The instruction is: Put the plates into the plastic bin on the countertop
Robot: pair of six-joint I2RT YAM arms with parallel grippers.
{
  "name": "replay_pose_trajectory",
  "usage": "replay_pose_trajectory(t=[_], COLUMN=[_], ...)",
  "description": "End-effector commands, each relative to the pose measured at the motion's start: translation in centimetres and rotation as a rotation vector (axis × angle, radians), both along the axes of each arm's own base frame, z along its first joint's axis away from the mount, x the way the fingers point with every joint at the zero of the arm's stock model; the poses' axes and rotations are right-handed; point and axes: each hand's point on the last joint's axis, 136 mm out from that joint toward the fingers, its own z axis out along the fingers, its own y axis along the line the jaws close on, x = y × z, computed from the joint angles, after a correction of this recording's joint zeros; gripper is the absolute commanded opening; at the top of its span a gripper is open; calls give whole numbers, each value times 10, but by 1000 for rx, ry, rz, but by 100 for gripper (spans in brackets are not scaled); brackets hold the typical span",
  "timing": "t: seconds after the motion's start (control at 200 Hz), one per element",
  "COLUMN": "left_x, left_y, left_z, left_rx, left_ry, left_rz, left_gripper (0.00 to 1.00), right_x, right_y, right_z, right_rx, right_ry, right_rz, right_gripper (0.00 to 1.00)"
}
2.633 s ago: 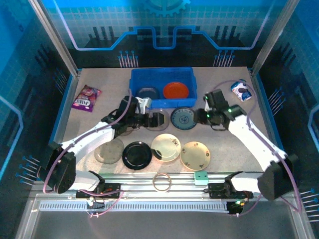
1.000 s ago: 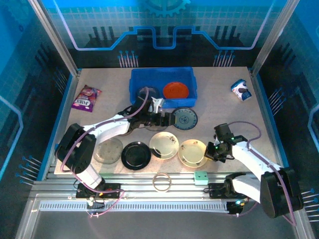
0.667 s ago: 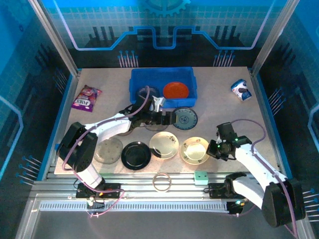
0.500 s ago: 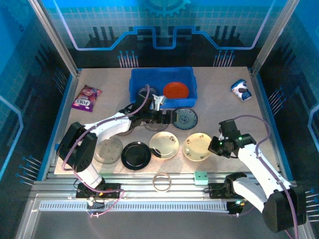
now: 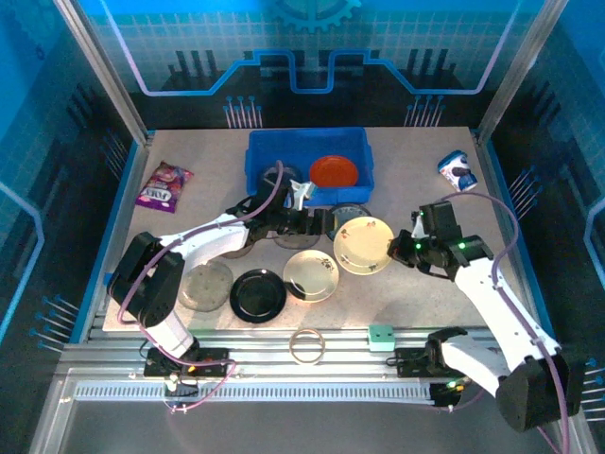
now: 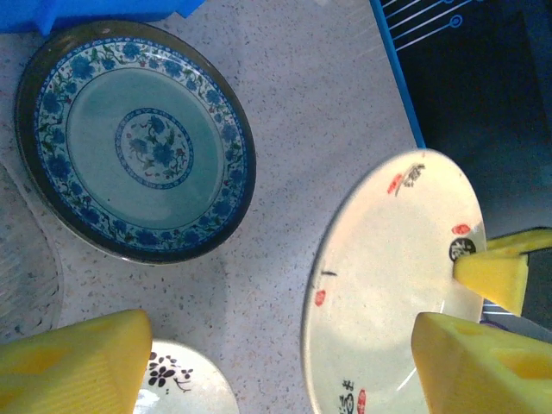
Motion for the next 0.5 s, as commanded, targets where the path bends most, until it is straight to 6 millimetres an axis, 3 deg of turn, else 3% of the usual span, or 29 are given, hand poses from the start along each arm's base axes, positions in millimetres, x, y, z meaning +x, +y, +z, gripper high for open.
replay_pose_trajectory(t=[0.0, 0.13, 0.215, 0.285, 0.35, 0.495], left_x=[-1, 1, 1, 1, 3, 5], left_y=[-9, -10, -10, -10, -9, -5], left_z=[27, 23, 21, 21, 20, 16], left_rx=[-66, -61, -57, -55, -44, -17], left_ry=[-32, -20, -18, -17, -20, -22], left_rz=[-27, -27, -27, -28, -20, -6], left_gripper=[76, 70, 58, 38, 0, 0], right_x=[28, 40, 45, 46, 48, 49], right_y=[24, 39, 48, 52, 53, 54], right_z=[31, 29, 29, 27, 24, 20], right_rx=[76, 96, 119, 121, 114, 105], right_ry=[-122, -134, -140, -137, -134, -126], right_rz=[54, 89, 107, 112, 113, 115], right_gripper=[0, 0, 0, 0, 0, 0])
